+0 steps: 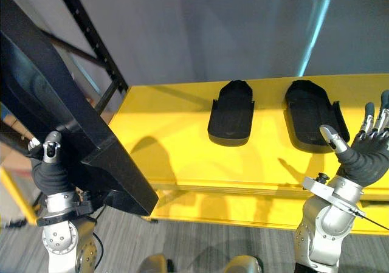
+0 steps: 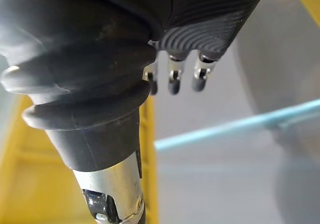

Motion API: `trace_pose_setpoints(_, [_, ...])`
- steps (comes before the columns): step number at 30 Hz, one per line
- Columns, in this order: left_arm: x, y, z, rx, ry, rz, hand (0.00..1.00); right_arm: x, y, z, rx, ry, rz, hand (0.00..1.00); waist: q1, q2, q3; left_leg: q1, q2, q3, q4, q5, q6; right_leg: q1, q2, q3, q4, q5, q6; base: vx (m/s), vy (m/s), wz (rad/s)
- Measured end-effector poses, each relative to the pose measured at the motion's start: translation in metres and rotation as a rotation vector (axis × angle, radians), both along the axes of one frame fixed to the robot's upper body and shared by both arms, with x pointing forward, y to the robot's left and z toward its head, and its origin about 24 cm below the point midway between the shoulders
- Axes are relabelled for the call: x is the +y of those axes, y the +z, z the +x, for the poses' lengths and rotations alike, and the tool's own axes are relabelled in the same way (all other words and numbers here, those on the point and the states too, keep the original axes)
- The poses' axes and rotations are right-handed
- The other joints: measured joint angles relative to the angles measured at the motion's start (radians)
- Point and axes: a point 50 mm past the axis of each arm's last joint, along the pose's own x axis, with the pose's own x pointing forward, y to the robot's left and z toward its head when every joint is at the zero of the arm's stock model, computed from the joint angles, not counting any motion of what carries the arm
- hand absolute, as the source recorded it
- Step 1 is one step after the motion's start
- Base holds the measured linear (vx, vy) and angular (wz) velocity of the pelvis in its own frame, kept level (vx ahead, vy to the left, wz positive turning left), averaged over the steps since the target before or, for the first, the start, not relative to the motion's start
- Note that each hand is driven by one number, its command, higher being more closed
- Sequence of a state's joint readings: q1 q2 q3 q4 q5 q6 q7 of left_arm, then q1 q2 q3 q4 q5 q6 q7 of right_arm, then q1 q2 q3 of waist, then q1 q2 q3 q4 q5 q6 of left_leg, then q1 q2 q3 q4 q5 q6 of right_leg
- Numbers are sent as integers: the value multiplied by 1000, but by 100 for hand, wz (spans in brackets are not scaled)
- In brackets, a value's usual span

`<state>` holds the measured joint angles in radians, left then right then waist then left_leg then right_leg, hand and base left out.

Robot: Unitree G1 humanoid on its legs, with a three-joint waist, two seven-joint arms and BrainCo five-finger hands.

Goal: Walk over and take plastic housings, then place them on the shelf

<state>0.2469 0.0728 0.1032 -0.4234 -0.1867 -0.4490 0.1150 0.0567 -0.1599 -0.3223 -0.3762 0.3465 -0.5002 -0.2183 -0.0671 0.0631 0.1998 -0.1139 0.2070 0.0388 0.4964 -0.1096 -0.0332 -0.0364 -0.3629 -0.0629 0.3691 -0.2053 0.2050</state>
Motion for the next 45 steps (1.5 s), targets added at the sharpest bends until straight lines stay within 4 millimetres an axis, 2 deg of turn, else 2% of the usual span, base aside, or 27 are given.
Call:
trace_pose_setpoints(1, [1, -5, 1, 28, 4, 6, 100, 1, -1, -1, -3, -3, 9, 0, -6, 16, -7, 14, -11, 12, 26, -93, -90, 7, -21, 32, -8, 5, 29, 91, 610, -48])
trace_pose_setpoints(2, [1, -6, 1, 34, 3, 8, 100, 2, -3, -1, 2, -9, 17, 0, -12, 21, -10, 10, -14, 24, 44, -149, -124, 16, -29, 40, -28, 16, 41, 103, 627, -7])
trace_pose_setpoints(3, [2, -4, 2, 32, -6, 28, 100, 4, -8, 0, 22, -20, 42, 0, -21, 17, -10, -2, -30, 29, 79, -221, -139, 47, -56, 39, -78, 69, 59, 85, 466, 13])
trace_pose_setpoints(4, [3, -4, 3, 35, -14, 47, 100, 7, -12, 1, 34, -19, 60, 0, -21, -3, -1, -14, -46, 36, 104, -226, -131, 53, -69, 44, -105, 108, 57, 55, 530, 15])
trace_pose_setpoints(5, [5, -3, 5, 47, -34, 87, 100, 14, -19, 2, 64, -1, 70, 0, -5, -18, 7, -33, -49, 53, 118, -232, -120, 53, -70, 42, -146, 199, 43, 0, 449, 5])
trace_pose_setpoints(6, [7, -1, 8, 63, -53, 141, 100, 20, -22, 3, 81, 8, 70, 0, 9, -26, 8, -43, -44, 58, 112, -233, -117, 52, -55, 22, -173, 280, 10, -22, 406, 6])
trace_pose_setpoints(7, [8, 0, 9, 68, -56, 167, 100, 23, -23, 4, 86, 11, 62, 0, 13, -27, 8, -42, -39, 62, 101, -233, -107, 49, -46, -1, -174, 299, -5, 9, 295, 1])
trace_pose_setpoints(8, [12, 3, 11, 77, -53, 221, 100, 28, -22, 7, 88, 38, 59, 0, 28, -34, 4, -29, -19, 78, 64, -219, -83, 33, -9, -41, -128, 258, -9, 33, 151, -3])
trace_pose_setpoints(9, [14, 3, 11, 91, -49, 227, 100, 29, -22, 7, 88, 50, 53, 0, 26, -43, -2, -14, -17, 81, 30, -203, -74, 33, 32, -56, -87, 202, 12, 47, 100, -5])
trace_pose_setpoints(10, [15, 3, 12, 99, -47, 228, 100, 30, -22, 7, 87, 52, 49, 0, 27, -47, -4, -3, -18, 84, 3, -190, -74, 33, 55, -74, -68, 165, 12, 60, 18, -2])
trace_pose_setpoints(11, [15, 2, 12, 106, -45, 223, 100, 30, -21, 7, 86, 50, 32, 0, 26, -49, -5, 13, -21, 90, -36, -168, -75, 32, 89, -82, -53, 120, 0, 54, 2, -6])
trace_pose_setpoints(12, [12, 1, 14, 116, -56, 208, 100, 31, -19, 6, 87, 43, 7, 0, 25, -51, -7, 26, -28, 101, -86, -139, -79, 30, 115, -111, -65, 88, -33, 40, -10, -15])
trace_pose_setpoints(14, [7, -1, 18, 137, -65, 189, 100, 32, -19, 6, 90, 47, 0, 0, 24, -47, -10, 21, -35, 109, -115, -119, -90, 39, 125, -128, -133, 84, -42, 4, -40, -11])
trace_pose_setpoints(15, [-3, -7, 22, 170, -94, 160, 100, 29, -20, 4, 101, 39, -7, 0, 17, -19, -10, 19, -28, 104, -140, -96, -93, 38, 138, -133, -157, 99, -35, 7, -73, 4])
trace_pose_setpoints(17, [-10, -11, 23, 190, -112, 121, 100, 25, -20, 4, 119, 30, -25, 0, 0, 3, -11, 38, -28, 104, -187, -66, -100, 38, 140, -141, -154, 101, -35, 17, -93, 7])
trace_pose_setpoints(19, [-12, -10, 24, 183, -115, 109, 100, 22, -18, 4, 125, 38, -68, 0, -3, 17, -15, 74, -28, 112, -251, -33, -111, 38, 143, -138, -150, 99, -39, 15, -78, -3])
trace_pose_setpoints(23, [-13, -4, 28, 157, -79, 131, 100, 24, -12, 5, 129, 109, -146, 0, -2, 17, -15, 121, -29, 135, -321, -5, -118, 38, 148, -121, -149, 99, -42, -16, -31, -14])
trace_pose_setpoints(26, [-11, 2, 43, 152, -29, 137, 100, 24, -12, 7, 132, 184, -137, 0, -5, 6, -8, 131, -34, 138, -336, 4, -119, 38, 146, -114, -151, 101, -44, -39, 4, -4])
trace_pose_setpoints(28, [-5, 0, 61, 198, 23, 148, 100, 25, -13, 8, 131, 226, -129, 0, -7, 1, -5, 133, -40, 140, -355, 19, -117, 33, 144, -112, -157, 107, -45, -33, 5, -1])
trace_pose_setpoints(30, [18, -11, 89, 322, 146, 174, 100, 28, -11, 11, 136, 286, -152, 0, -10, 0, -4, 138, -45, 165, -387, 38, -116, 9, 143, -92, -162, 121, -46, -35, 17, -20])
trace_pose_setpoints(33, [48, -18, 107, 439, 261, 195, 100, 33, -12, 15, 180, 360, -227, 0, -33, -7, 1, 150, -49, 189, -402, 43, -115, 0, 144, -68, -171, 132, -43, 1, 17, -24])
trace_pose_setpoints(34, [53, -14, 113, 458, 275, 215, 100, 34, -12, 15, 191, 377, -254, 0, -43, -11, 3, 152, -51, 190, -403, 43, -115, 1, 142, -67, -171, 132, -43, 18, 18, -11])
trace_pose_setpoints(35, [61, -3, 123, 459, 291, 248, 100, 34, -11, 16, 202, 403, -294, 0, -56, -17, 9, 152, -52, 191, -405, 43, -114, -2, 141, -66, -171, 132, -42, 0, 0, 0])
trace_pose_setpoints(37, [66, 9, 135, 460, 301, 265, 100, 34, -11, 18, 221, 422, -327, 0, -60, -18, 11, 153, -52, 192, -405, 43, -114, -3, 141, -65, -171, 132, -42, 4, 1, -2])
trace_pose_setpoints(41, [76, 40, 155, 442, 292, 272, 100, 37, -6, 21, 216, 453, -370, 0, -74, -3, 35, 167, -56, 209, -419, 46, -113, -10, 140, -46, -167, 132, -42, 3, 6, -10])
trace_pose_setpoints(45, [78, 54, 172, 482, 252, 284, 100, 42, -8, 24, 229, 484, -366, 0, -105, 16, 80, 168, -58, 221, -421, 47, -110, -21, 139, -32, -160, 133, -42, -17, 7, -8])
